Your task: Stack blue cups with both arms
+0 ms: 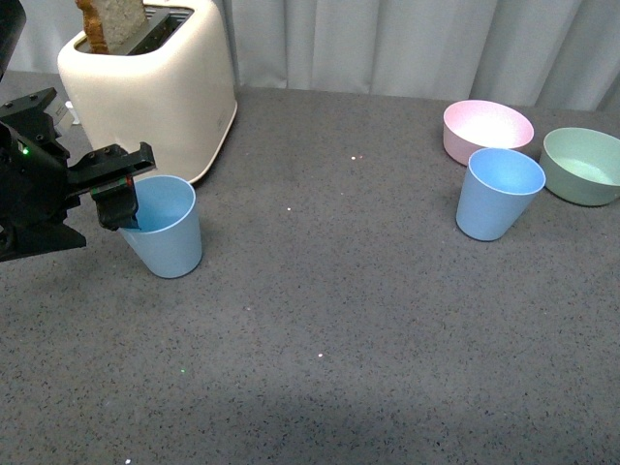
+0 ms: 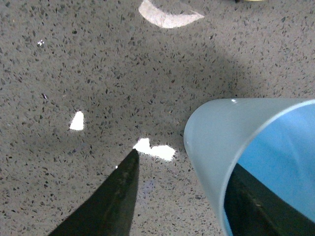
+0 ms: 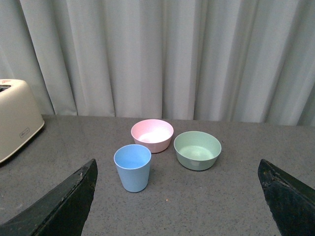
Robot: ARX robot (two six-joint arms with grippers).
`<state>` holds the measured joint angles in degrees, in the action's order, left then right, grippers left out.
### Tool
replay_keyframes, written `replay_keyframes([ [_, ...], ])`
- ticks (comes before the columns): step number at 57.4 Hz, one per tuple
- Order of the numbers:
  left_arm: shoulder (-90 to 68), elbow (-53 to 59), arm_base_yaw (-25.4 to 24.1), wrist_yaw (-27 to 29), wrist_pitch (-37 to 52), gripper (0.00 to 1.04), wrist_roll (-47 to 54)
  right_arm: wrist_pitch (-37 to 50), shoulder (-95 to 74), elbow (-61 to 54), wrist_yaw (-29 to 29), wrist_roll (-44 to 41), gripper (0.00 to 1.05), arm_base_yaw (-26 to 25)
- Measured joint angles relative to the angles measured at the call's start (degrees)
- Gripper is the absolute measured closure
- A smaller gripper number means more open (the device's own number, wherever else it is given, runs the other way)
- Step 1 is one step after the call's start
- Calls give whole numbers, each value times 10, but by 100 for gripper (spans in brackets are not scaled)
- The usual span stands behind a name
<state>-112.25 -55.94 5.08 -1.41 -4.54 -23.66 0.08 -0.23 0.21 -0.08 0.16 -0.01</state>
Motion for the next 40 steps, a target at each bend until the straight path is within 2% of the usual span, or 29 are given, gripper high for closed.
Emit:
replay_keyframes([
  [12,-1,-16,13,-19,-39,101,-10,0,0,0,0,0,10,0],
  [25,0,-54,59,-9,-68,101,-20,0,0,0,0,0,10,0],
  [40,-52,-153,152,14,-108,101,-45,0,0,0,0,0,10,0],
])
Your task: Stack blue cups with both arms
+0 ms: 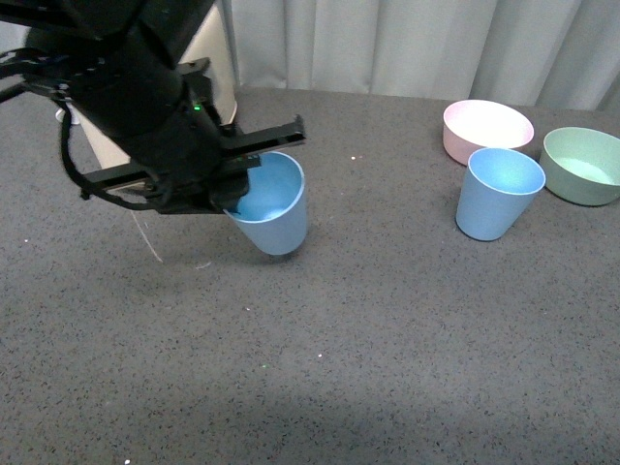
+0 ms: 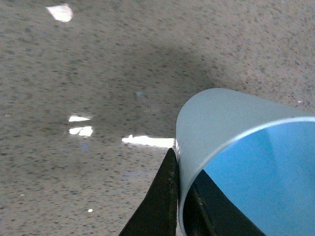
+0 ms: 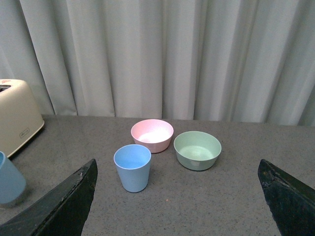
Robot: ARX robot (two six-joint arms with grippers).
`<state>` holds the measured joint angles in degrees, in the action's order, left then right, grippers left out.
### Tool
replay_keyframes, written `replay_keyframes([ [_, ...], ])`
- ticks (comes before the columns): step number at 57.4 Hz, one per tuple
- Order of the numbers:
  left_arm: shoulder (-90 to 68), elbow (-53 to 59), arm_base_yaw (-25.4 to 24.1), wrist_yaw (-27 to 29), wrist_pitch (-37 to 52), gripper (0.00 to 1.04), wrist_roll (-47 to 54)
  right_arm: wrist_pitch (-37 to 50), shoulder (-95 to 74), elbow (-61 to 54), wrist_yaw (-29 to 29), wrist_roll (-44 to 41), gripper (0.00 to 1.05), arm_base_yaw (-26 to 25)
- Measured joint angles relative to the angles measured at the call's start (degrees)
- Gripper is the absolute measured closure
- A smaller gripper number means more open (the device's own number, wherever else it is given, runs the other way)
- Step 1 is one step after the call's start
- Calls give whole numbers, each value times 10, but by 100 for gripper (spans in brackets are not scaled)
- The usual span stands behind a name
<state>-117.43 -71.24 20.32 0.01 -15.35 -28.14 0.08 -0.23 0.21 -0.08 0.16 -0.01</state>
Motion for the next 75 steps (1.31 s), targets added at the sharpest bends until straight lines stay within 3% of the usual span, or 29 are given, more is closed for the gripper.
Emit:
replay_keyframes([
  [13,-51,-76,45,6,-32,101,-20,0,0,0,0,0,10,0],
  [36,-86,-119,52,17,-57,100,-29,0,0,0,0,0,10,0],
  [39,-87,-127,52,12,-58,88,-33,0,0,0,0,0,10,0],
  [45,-86,-132,53,7,-58,74,-35,0,0,0,0,0,10,0],
  [55,-58,-119,50,9,-40,34,-43,0,0,0,0,0,10,0],
  [59,-40,-107,50,18,-12,24,-39,0,0,0,0,0,10,0],
  [66,9,47,46,190,308,40,96,0,0,0,0,0,10,0],
  [69,31,118,38,207,428,47,155,0,0,0,0,0,10,0],
  [73,78,252,8,199,690,63,222,0,0,0,0,0,10,0],
  [75,108,292,-5,191,758,71,238,0,0,0,0,0,10,0],
])
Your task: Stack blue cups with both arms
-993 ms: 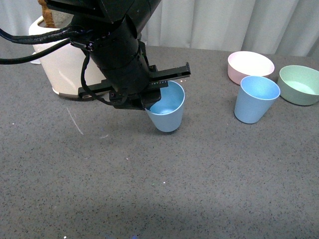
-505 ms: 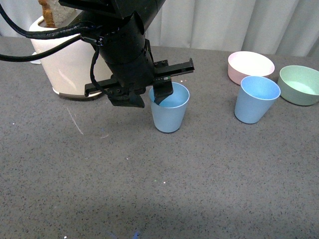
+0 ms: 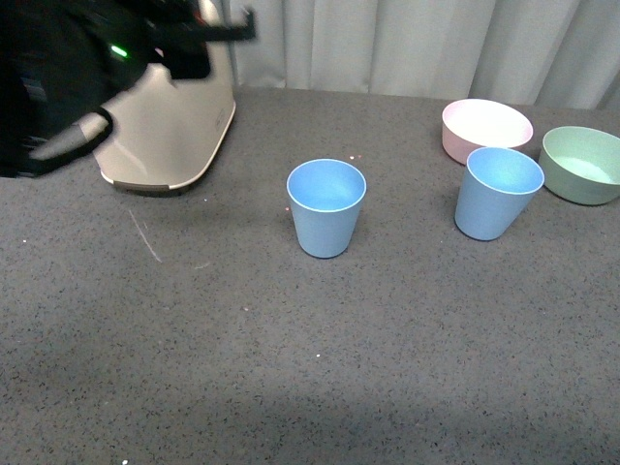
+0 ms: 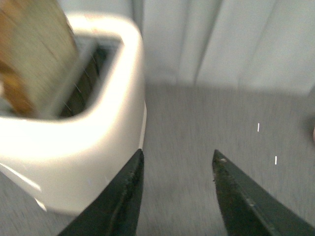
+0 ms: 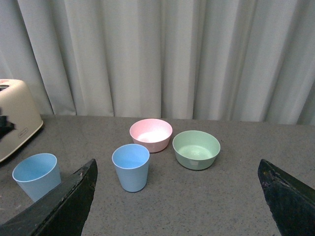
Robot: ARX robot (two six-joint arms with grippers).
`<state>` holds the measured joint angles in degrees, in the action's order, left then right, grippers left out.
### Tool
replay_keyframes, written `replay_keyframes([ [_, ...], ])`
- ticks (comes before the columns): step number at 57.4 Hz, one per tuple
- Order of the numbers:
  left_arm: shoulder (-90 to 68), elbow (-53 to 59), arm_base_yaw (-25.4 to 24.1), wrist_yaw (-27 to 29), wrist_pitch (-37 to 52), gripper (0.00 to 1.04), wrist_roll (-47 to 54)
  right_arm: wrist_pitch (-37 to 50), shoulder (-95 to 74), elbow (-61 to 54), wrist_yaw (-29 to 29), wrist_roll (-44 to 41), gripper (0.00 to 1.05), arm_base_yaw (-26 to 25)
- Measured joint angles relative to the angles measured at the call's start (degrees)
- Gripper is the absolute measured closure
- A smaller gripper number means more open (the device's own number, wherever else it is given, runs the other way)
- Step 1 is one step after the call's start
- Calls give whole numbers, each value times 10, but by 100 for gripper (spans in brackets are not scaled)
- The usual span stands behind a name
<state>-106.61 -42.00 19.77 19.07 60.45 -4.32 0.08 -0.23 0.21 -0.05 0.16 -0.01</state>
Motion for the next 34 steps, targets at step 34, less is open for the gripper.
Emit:
replay_keyframes([
  [34,330,325,-125,-118,28,101,38,0,0,0,0,0,10,0],
])
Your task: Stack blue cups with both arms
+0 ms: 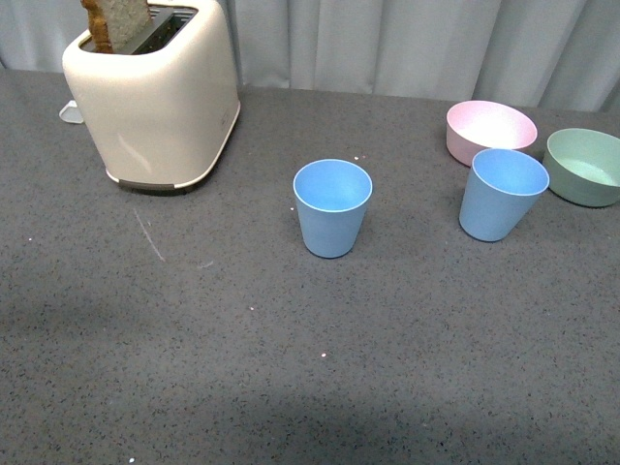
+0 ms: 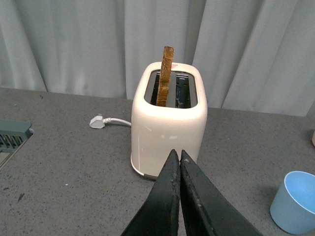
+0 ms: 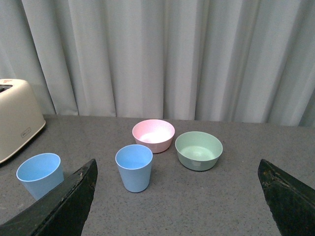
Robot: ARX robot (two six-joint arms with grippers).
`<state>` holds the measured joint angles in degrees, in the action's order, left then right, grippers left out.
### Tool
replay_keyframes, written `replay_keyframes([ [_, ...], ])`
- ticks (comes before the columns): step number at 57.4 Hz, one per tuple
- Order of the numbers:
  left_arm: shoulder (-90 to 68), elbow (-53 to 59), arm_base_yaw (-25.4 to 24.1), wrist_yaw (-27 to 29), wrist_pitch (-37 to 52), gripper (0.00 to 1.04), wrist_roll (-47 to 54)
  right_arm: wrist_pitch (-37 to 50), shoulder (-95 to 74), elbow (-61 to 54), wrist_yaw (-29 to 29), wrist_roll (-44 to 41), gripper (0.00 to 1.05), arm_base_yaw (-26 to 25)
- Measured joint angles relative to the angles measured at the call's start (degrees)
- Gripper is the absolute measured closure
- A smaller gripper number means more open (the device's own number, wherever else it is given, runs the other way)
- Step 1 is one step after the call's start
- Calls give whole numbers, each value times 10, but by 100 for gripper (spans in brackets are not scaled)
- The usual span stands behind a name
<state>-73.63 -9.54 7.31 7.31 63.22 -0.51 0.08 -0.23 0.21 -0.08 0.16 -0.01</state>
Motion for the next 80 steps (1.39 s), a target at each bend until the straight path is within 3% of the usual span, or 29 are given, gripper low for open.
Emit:
replay_keyframes([
  [15,123,50,-25,-26,-74,101,0,0,0,0,0,0,10,0],
  [18,158,60,-51,-63,-99,101,1,0,0,0,0,0,10,0],
  [24,210,71,-71,-68,-139,101,1,0,0,0,0,0,10,0],
  [80,555,85,-72,-73,-449,101,1,0,0,0,0,0,10,0],
])
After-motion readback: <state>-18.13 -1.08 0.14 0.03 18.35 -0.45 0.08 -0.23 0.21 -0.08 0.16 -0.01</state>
